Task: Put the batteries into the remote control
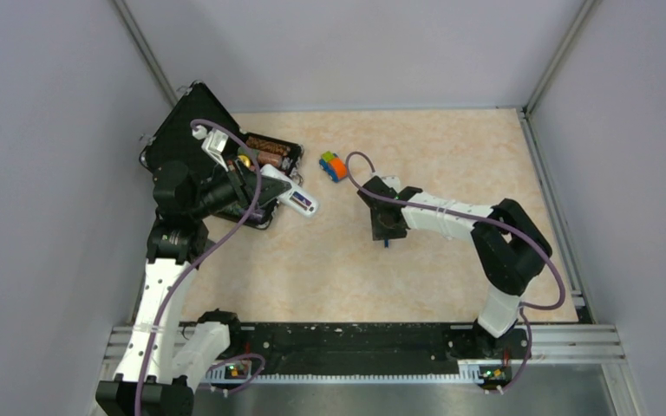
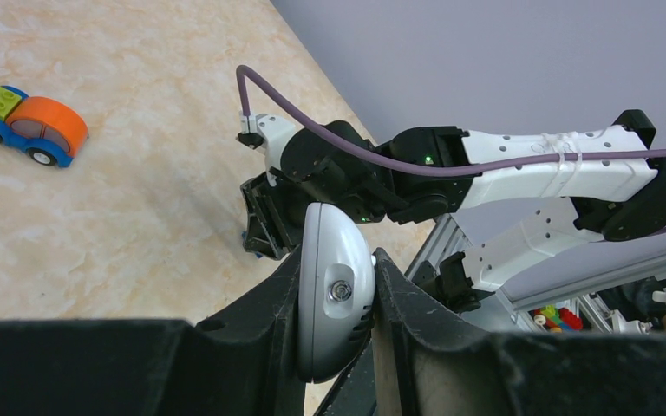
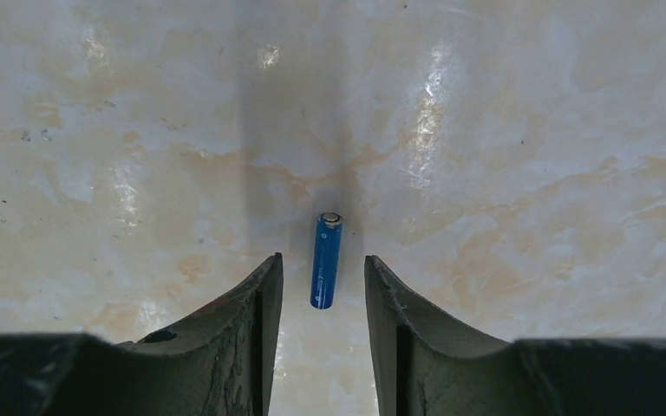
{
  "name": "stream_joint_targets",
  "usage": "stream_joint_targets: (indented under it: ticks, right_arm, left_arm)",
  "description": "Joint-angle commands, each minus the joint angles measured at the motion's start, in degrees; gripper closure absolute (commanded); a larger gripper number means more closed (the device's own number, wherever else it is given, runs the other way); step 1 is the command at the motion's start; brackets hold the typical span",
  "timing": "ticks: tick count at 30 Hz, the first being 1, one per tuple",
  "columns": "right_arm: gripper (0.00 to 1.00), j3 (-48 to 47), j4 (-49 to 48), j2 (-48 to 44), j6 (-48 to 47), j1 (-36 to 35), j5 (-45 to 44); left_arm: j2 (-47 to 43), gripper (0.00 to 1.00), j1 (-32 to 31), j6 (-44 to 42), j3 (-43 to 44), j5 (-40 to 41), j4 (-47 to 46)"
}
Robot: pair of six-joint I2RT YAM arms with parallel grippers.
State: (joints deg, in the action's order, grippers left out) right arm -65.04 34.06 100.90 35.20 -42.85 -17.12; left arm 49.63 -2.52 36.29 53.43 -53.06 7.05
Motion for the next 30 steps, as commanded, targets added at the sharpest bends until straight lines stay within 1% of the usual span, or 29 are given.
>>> stream_joint_targets:
  ticks: [1,7,12,17,21,23,25,28,30]
  right_arm:
    - [0.62,-1.00,0.20,1.02,2.26,0.79,0.15]
    - [0.74,0.34,0.66,1.30,6.59,1.18,-0.81]
    - [0.79,1.42,0.83,1.25,9.22,1.67,-1.10]
    - [0.82,1.94,0.63,1.28,10.61,2.35,-0.69]
    - [0.87,2.73,-0.12,1.17,11.84,2.98,0.23]
    - [0.92,3.46,-0.50,0.14,13.58,3.29,0.46]
    - [0.97,4.74,-1.31,-1.86,16.93,4.14,0.67]
    - [1.00,8.10,-3.54,-6.14,25.21,6.58,2.70]
    - [1.00,9.86,-4.02,-9.23,31.92,7.44,3.12]
  left_arm:
    - [-0.32,1.00,0.06,-0.16,-0.07,-0.40,-3.63]
    - [-0.15,1.00,0.06,-0.37,-0.19,-0.87,-3.67]
    - [-0.03,1.00,0.06,-0.30,-0.47,-1.48,-3.85]
    - [0.07,1.00,0.06,0.28,-0.97,-1.95,-4.54]
    - [-0.21,1.00,0.06,1.05,-1.54,-2.22,-5.53]
    - [-0.44,1.00,0.06,1.14,-1.72,-2.16,-5.53]
    - [-0.57,1.00,0.06,1.28,-1.90,-2.19,-5.63]
    - [-0.76,1.00,0.06,1.77,-2.24,-1.97,-5.81]
    - [-0.89,1.00,-0.02,2.32,-2.63,-1.96,-6.37]
